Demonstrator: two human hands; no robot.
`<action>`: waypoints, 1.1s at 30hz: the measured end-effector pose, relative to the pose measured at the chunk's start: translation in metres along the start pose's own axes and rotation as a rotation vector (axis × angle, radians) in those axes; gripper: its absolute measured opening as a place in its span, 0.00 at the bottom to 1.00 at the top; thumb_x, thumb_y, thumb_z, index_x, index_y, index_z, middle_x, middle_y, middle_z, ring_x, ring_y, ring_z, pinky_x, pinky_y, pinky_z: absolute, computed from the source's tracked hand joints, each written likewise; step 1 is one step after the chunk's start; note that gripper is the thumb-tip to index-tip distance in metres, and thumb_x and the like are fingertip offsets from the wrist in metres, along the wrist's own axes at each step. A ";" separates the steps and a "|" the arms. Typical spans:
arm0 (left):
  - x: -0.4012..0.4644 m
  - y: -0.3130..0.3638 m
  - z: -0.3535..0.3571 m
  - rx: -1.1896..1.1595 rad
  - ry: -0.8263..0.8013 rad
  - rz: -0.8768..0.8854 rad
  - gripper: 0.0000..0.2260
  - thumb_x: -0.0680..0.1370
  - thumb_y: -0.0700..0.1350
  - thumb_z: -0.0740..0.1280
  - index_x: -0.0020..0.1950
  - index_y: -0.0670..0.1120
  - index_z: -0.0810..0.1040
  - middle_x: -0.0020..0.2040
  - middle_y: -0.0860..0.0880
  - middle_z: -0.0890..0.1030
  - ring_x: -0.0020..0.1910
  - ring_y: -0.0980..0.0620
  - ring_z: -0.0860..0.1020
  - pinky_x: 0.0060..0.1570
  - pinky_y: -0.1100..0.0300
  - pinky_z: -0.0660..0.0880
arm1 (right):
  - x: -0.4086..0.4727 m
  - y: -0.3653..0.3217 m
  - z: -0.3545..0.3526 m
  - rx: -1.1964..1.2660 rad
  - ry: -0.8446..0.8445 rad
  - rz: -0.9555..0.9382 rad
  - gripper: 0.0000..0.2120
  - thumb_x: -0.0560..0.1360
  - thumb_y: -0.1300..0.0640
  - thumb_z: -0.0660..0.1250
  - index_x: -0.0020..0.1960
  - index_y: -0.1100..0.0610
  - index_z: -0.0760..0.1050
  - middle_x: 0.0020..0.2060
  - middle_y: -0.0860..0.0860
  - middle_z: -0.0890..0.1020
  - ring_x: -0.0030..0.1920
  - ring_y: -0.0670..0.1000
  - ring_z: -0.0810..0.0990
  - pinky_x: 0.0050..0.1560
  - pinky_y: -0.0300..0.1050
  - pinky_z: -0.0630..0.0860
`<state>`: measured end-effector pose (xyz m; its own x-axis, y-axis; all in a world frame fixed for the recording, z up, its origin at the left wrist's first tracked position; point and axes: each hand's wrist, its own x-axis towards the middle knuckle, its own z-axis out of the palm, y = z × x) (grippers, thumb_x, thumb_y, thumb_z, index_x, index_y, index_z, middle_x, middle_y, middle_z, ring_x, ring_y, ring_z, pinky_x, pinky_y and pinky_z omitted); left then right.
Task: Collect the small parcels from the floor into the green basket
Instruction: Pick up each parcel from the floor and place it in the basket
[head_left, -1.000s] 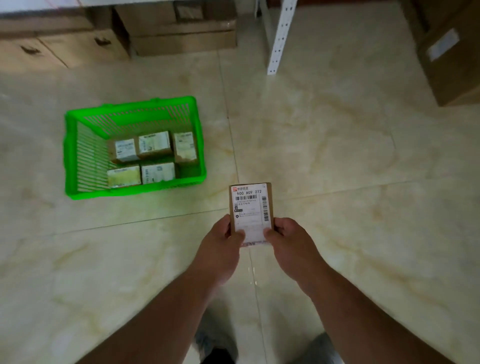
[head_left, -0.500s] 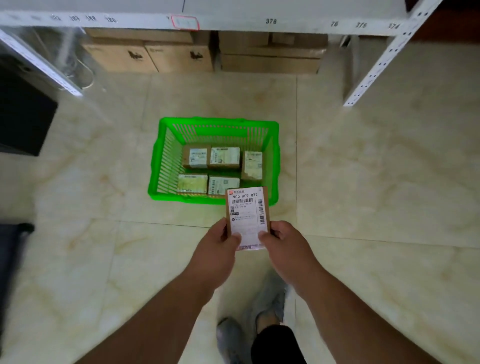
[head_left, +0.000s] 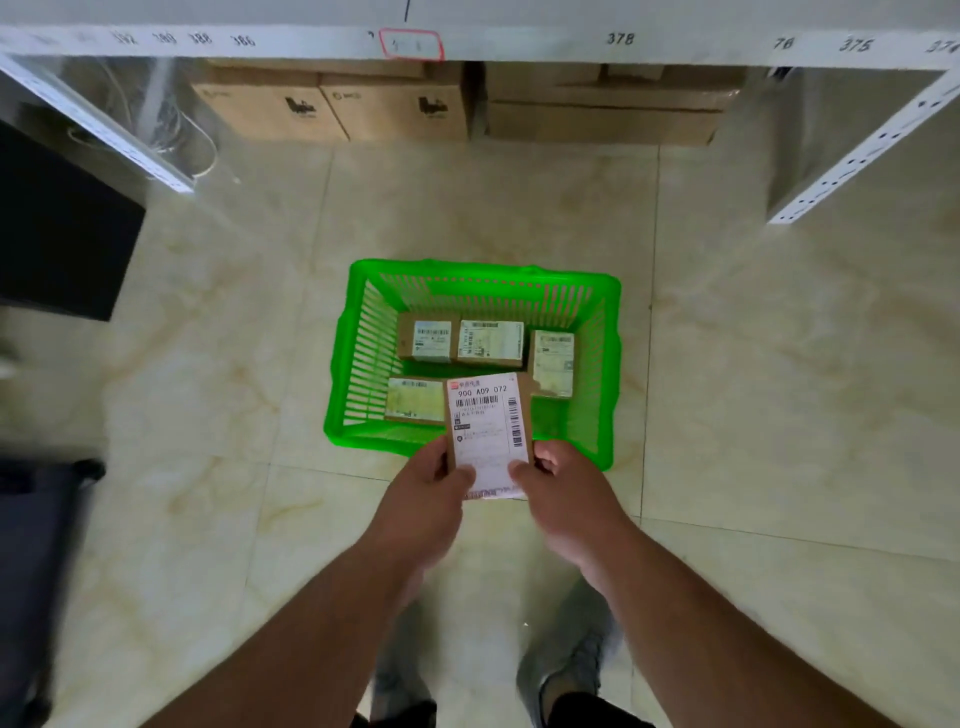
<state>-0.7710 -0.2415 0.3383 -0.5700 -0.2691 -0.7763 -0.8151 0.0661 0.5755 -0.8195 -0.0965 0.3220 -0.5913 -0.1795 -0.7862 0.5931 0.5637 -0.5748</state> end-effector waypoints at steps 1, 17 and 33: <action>0.009 0.000 -0.007 0.010 0.003 -0.007 0.18 0.80 0.40 0.63 0.66 0.56 0.81 0.57 0.61 0.86 0.58 0.59 0.83 0.65 0.53 0.75 | 0.008 -0.004 0.007 -0.005 0.000 0.006 0.17 0.79 0.49 0.63 0.67 0.50 0.75 0.60 0.48 0.83 0.55 0.51 0.81 0.58 0.51 0.79; 0.209 -0.033 -0.122 0.234 -0.022 -0.115 0.20 0.77 0.36 0.62 0.67 0.47 0.80 0.62 0.51 0.83 0.49 0.51 0.82 0.41 0.66 0.78 | 0.181 -0.047 0.156 -0.019 0.004 0.134 0.20 0.77 0.52 0.64 0.67 0.54 0.79 0.63 0.52 0.83 0.58 0.53 0.82 0.52 0.43 0.75; 0.239 -0.060 -0.112 0.322 0.053 -0.249 0.17 0.80 0.40 0.63 0.69 0.41 0.77 0.66 0.41 0.81 0.51 0.45 0.79 0.33 0.65 0.70 | 0.221 -0.027 0.184 -0.092 -0.011 0.227 0.28 0.78 0.50 0.64 0.76 0.59 0.67 0.75 0.57 0.71 0.72 0.56 0.72 0.64 0.42 0.68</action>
<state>-0.8471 -0.4178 0.1468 -0.3522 -0.3639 -0.8623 -0.9229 0.2883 0.2553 -0.8656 -0.2998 0.1219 -0.4425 -0.0487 -0.8954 0.6576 0.6613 -0.3609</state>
